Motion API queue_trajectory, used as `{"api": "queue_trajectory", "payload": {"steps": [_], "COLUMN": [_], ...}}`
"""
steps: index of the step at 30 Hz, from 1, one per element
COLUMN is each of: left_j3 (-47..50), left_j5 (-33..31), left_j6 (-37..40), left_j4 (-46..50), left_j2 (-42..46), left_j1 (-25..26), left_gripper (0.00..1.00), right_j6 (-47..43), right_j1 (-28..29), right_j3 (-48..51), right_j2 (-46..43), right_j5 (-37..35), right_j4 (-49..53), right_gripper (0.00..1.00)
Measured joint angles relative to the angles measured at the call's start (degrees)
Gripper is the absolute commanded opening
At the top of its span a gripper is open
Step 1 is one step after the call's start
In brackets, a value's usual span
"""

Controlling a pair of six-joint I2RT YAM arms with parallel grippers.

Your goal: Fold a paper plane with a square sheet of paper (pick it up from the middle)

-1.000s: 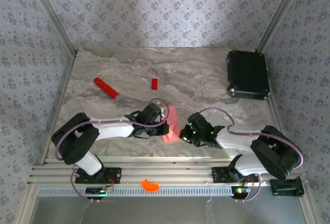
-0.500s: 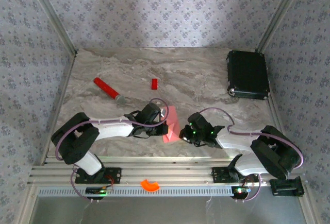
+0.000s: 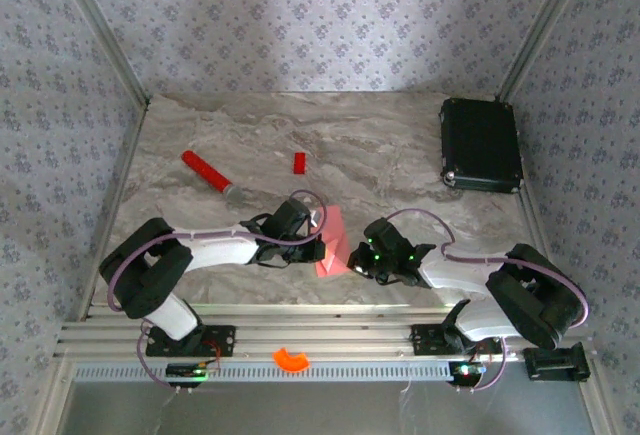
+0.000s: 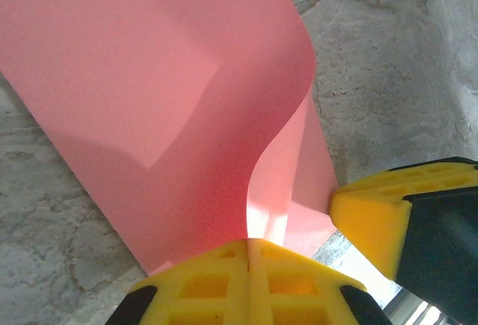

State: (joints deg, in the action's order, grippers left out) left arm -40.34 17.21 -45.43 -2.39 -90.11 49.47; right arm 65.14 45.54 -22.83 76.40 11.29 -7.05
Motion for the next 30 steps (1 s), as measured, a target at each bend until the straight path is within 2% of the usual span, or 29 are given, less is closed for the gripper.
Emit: {"api": "queue_trajectory", "payload": {"steps": [30], "left_j3": [0.0], "left_j5": [0.3], "left_j6": [0.4], "left_j4": [0.7], "left_j2": [-0.4], "left_j1": [-0.3], "left_gripper": [0.00], "right_j6": [0.0], "right_j1": [0.0], "right_j3": [-1.1], "right_j2": [0.1], "right_j5": [-0.2], "right_j4": [2.3], "right_gripper": [0.07]}}
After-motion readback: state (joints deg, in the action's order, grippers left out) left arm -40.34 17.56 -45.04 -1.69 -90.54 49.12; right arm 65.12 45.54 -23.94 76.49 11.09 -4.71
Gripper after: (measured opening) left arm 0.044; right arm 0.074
